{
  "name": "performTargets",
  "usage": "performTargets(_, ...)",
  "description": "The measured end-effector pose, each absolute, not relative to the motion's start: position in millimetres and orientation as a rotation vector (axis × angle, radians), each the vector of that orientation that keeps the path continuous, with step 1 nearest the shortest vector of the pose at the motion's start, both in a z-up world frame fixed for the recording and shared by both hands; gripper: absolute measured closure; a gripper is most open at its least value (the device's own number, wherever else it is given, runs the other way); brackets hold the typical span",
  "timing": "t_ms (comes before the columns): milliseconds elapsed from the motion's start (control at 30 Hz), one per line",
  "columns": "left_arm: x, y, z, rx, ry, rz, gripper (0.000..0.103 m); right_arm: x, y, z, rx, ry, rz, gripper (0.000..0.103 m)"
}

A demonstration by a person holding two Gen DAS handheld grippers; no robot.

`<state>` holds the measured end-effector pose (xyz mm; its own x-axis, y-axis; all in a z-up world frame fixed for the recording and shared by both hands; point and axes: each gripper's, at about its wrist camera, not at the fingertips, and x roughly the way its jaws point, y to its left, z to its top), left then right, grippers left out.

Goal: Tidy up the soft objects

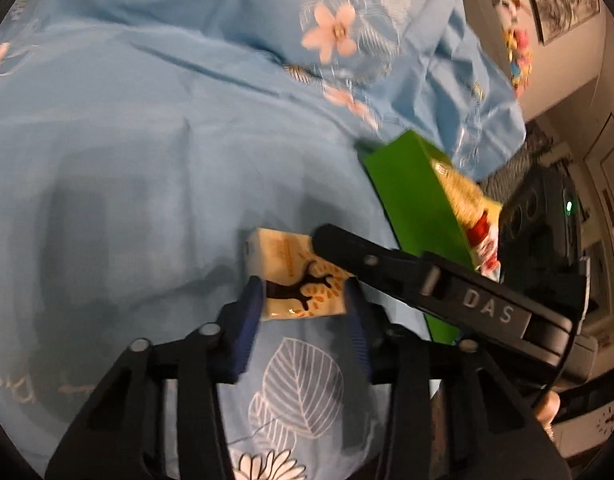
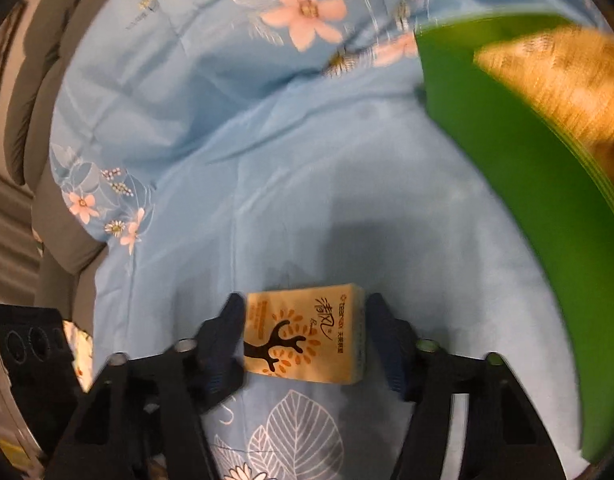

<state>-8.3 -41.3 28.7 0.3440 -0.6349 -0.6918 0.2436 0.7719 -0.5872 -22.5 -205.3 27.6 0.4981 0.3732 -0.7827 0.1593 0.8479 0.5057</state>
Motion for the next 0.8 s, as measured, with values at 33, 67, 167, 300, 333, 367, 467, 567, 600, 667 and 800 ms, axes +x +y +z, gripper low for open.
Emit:
performTargets(33,-5,-46,25,-0.407,1.097,-0.603,0.073,-21,-206,25,0.575,1.062,0.121,0.049)
performTargets(67,-1,-51,22,-0.389,1.11,-0.604,0.079,-20,-207,22,0.574,1.063,0.105,0.052)
performTargets(167,1,-56,23,-0.36,1.086,-0.589,0.079,-21,-210,22,0.598,1.063,0.086,0.055)
performTargets(300,-7,-65,48,-0.328,1.006,-0.616,0.08,-36,-220,55,0.587,0.963,0.092,0.055)
performTargets(333,-10,-68,58,-0.317,0.977,-0.629,0.081,-41,-223,66,0.583,0.923,0.086,0.055)
performTargets(367,-13,-75,73,-0.296,0.931,-0.647,0.085,-47,-228,78,0.58,0.878,0.08,0.056)
performTargets(467,-21,-95,106,-0.297,0.84,-0.741,0.09,-72,-255,112,0.612,0.734,0.059,0.058)
performTargets(567,-27,-118,127,-0.305,0.759,-0.843,0.089,-92,-284,129,0.642,0.646,0.0,0.058)
performTargets(600,-28,-131,132,-0.297,0.742,-0.875,0.089,-100,-297,131,0.655,0.622,-0.031,0.058)
performTargets(667,-28,-153,136,-0.282,0.739,-0.923,0.088,-108,-315,129,0.687,0.609,-0.045,0.058)
performTargets(800,-28,-178,129,-0.206,0.828,-0.838,0.077,-102,-332,118,0.718,0.673,0.006,0.058)
